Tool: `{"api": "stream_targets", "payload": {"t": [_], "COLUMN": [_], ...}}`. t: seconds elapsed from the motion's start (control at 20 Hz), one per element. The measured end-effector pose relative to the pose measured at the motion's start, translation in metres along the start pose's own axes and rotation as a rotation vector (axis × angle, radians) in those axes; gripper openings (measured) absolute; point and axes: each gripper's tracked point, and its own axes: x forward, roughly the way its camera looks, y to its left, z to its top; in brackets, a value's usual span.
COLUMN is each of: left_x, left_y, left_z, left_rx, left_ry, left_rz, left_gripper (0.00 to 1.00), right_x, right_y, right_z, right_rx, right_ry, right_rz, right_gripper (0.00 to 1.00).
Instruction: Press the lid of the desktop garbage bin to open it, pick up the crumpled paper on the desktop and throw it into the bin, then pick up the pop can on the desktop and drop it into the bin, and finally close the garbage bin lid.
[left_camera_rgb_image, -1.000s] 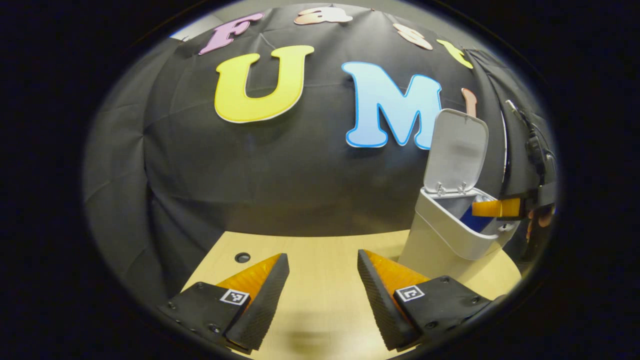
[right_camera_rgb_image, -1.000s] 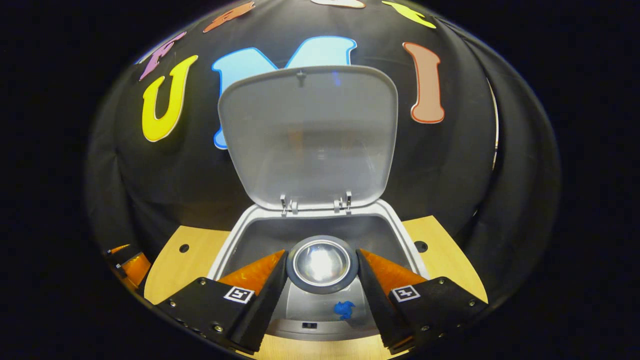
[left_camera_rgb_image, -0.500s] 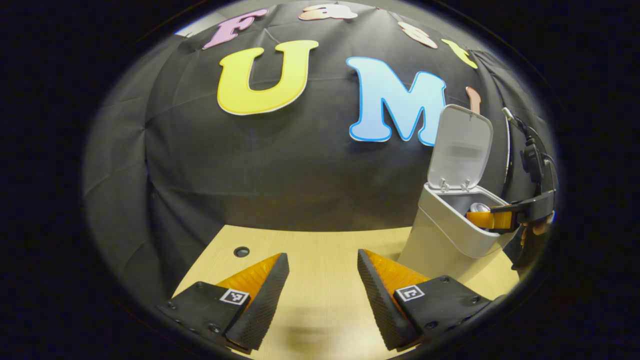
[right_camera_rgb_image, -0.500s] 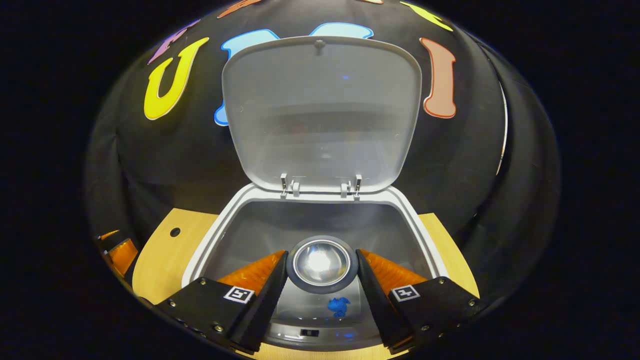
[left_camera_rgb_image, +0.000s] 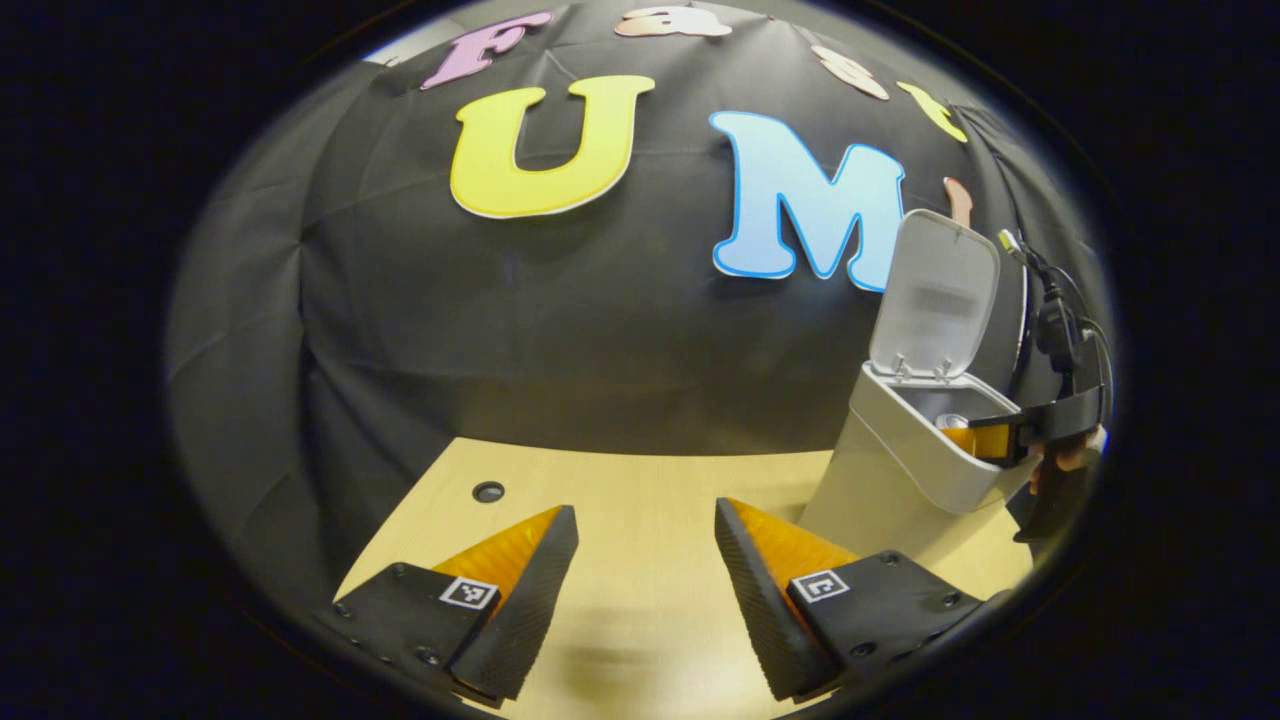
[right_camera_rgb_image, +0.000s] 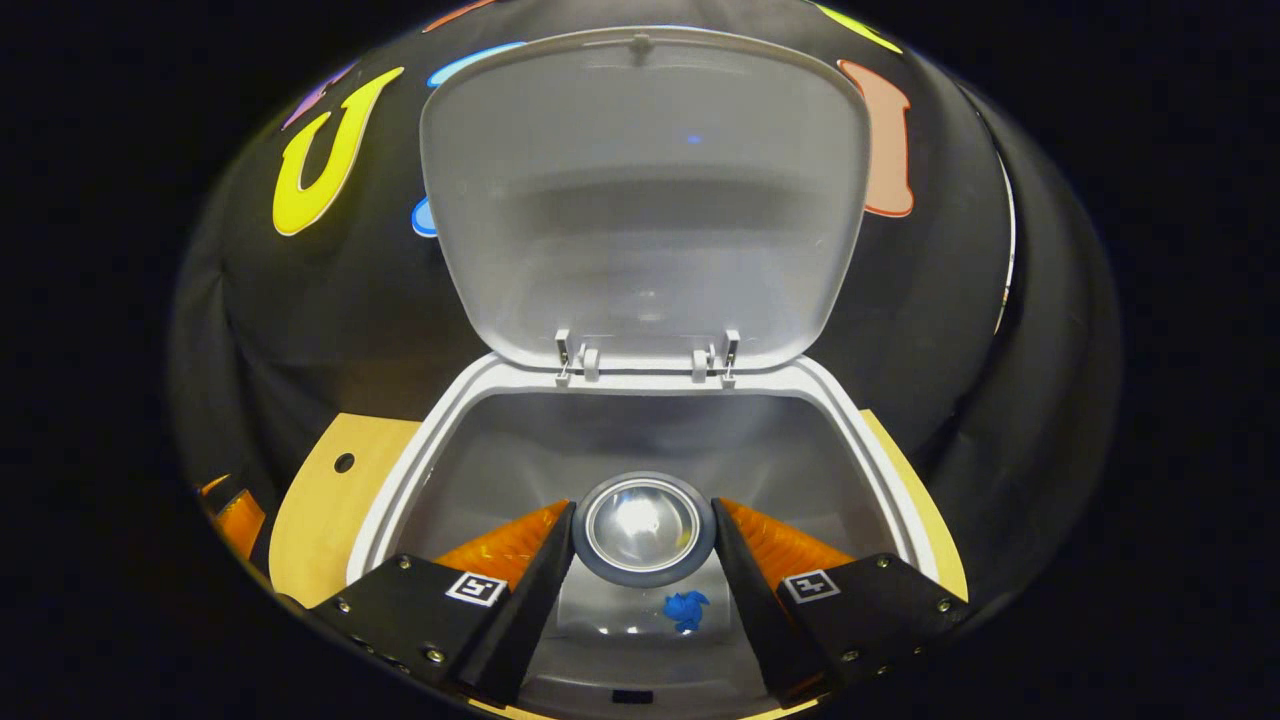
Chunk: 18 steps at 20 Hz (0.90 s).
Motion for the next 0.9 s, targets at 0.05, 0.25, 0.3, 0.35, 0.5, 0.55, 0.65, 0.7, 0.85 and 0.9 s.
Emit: {"api": "stream_targets", "payload": {"t": [0.05, 0.25, 0.3, 0.35, 0.5, 0.55, 0.65, 0.7, 0.85, 0.9], "left_x": [0.0001, -0.0033, -0.0033, -0.0028, -0.0029, -0.0037, -0.0046, -0.0044, -0.0051, -0.0004], "left_y": [0.0009, -0.0011, -0.0021, -0.0015, -0.0001, 0.0012, 0.0034, 0.0042, 0.0066, 0.0042], "left_z": [-0.0002, -0.0022, -0.0031, -0.0042, -0.0063, -0.0065, -0.0066, -0.0069, -0.0089, -0.009], "left_rx": [-0.001, -0.007, -0.009, -0.012, -0.017, -0.017, -0.019, -0.02, -0.024, -0.026], "left_ry": [-0.002, -0.002, 0.001, 0.003, 0.008, 0.009, 0.009, 0.01, 0.015, 0.016], "left_rz": [0.0, -0.001, -0.001, -0.001, 0.0, 0.002, 0.005, 0.007, 0.01, 0.011], "left_gripper": [0.91, 0.88, 0.91, 0.91, 0.94, 0.94, 0.94, 0.89, 0.94, 0.92], "right_x": [0.0003, 0.0006, 0.0026, 0.0026, 0.0051, 0.0065, 0.0061, 0.0061, 0.0058, 0.0054], "right_y": [0.0027, 0.0086, 0.0062, 0.006, 0.0025, 0.0012, 0.0011, 0.001, 0.0004, 0.0007], "right_z": [-0.0012, -0.0013, -0.0017, -0.0011, -0.0027, -0.0026, -0.0027, -0.0022, -0.0017, -0.0018], "right_rx": [0.009, 0.023, 0.022, 0.021, 0.015, 0.015, 0.015, 0.015, 0.015, 0.014], "right_ry": [0.008, 0.012, 0.013, 0.013, 0.013, 0.013, 0.012, 0.011, 0.01, 0.01], "right_rz": [0.005, -0.007, -0.011, -0.015, -0.036, -0.042, -0.046, -0.048, -0.048, -0.048], "right_gripper": [0.85, 0.85, 0.85, 0.85, 0.85, 0.85, 0.85, 0.83, 0.85, 0.85]}}
